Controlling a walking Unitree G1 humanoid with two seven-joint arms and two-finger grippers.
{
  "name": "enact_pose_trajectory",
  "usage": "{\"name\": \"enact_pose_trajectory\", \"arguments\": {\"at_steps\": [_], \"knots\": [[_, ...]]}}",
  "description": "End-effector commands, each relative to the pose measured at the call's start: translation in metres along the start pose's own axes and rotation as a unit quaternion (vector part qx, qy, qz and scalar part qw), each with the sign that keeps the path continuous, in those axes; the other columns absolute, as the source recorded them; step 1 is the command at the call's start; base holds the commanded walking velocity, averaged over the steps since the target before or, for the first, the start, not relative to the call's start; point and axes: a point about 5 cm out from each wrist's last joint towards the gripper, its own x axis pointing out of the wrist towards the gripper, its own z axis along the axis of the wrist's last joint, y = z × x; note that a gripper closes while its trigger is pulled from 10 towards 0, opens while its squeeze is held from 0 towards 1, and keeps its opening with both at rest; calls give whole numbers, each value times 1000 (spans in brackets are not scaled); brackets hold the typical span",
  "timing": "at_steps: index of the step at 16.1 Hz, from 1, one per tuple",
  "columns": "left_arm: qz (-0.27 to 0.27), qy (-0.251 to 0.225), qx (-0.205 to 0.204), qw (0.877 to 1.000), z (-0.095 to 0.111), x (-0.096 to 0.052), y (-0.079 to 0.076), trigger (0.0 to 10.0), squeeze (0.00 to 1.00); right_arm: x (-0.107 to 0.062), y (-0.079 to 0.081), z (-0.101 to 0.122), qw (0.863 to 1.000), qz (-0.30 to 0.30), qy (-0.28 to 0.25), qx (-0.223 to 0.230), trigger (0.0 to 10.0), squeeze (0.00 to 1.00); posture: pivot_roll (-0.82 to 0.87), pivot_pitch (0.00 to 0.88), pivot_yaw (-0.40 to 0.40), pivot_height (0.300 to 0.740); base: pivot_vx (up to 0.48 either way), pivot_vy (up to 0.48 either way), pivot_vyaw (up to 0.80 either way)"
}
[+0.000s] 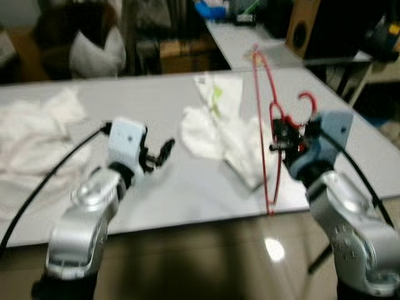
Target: Hang hanger
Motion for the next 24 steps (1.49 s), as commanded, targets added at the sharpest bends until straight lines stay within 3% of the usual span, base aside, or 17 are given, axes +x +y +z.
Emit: {"name": "enact_pose_trajectory", "arguments": {"at_steps": [1,6,11,16,24], "knots": [[10,3,5,1000,-1,0,4,10000,0,0,5,0,1000,10,-4,5,10000,0,5,0,36,740,0,371,0],[8,7,17,1000,-3,0,3,10000,0,-1,5,-1,1000,11,-5,6,10000,0,5,0,34,740,0,375,0],[9,8,18,1000,-5,0,3,10000,0,-2,5,-12,999,14,32,8,10000,0,4,0,34,740,0,377,0],[11,7,20,1000,-5,1,3,10000,0,-1,6,-12,1000,21,18,-7,10000,0,9,0,26,740,0,376,0],[19,7,26,999,-6,1,6,10000,0,-4,-29,-21,998,-45,30,-29,10000,0,15,0,20,740,0,376,0]]}}
